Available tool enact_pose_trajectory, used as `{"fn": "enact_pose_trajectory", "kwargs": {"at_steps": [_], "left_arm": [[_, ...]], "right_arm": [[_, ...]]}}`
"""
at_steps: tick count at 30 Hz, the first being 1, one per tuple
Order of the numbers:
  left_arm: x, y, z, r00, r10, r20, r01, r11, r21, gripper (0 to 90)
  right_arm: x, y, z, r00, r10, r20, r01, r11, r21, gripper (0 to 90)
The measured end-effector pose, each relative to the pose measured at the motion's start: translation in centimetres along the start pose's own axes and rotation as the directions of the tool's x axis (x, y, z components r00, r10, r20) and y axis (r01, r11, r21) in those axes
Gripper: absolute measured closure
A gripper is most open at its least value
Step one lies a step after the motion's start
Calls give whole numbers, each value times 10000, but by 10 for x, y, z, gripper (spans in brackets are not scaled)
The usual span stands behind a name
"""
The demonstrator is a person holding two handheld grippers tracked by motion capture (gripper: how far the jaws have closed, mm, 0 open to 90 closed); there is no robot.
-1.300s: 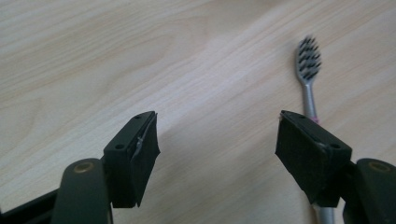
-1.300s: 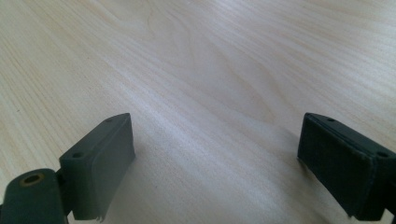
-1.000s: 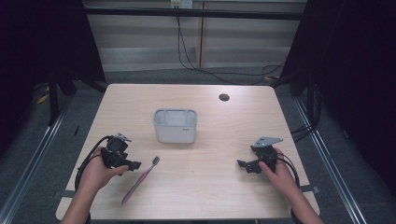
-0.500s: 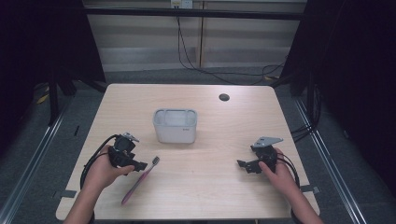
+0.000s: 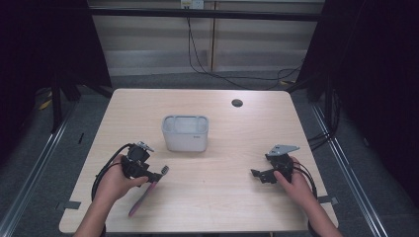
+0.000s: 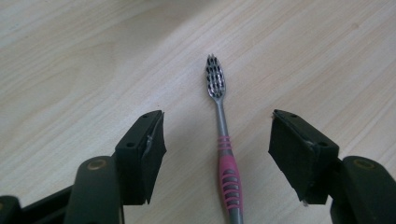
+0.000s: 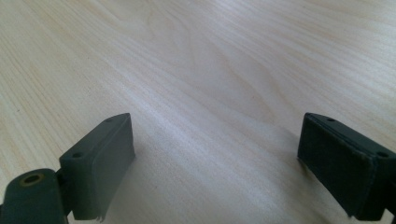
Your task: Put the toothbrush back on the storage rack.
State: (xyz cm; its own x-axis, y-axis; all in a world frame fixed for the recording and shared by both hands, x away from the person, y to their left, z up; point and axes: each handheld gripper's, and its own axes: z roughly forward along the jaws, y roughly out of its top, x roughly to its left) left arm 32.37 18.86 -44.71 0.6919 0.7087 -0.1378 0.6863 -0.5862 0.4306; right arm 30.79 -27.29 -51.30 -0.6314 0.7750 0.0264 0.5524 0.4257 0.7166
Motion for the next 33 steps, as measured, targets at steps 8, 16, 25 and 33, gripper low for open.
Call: {"fn": "enact_pose_trajectory", "kwargs": {"at_steps": [8,16,25,33], "left_arm": [[-2,-8,6,10000,-25,5,25,9999,103,386],[-2,-19,13,10000,-36,16,36,10000,27,442],[-3,-24,15,9999,111,-70,-111,9999,39,547],[-6,-25,17,9993,249,-263,-241,9992,305,625]], "right_arm": [[0,0,0,10000,-2,-1,2,10000,0,101],[0,0,0,10000,5,3,-5,10000,1,101],[0,0,0,10000,6,0,-6,10000,1,101],[0,0,0,10000,-3,2,3,10000,-3,101]]}}
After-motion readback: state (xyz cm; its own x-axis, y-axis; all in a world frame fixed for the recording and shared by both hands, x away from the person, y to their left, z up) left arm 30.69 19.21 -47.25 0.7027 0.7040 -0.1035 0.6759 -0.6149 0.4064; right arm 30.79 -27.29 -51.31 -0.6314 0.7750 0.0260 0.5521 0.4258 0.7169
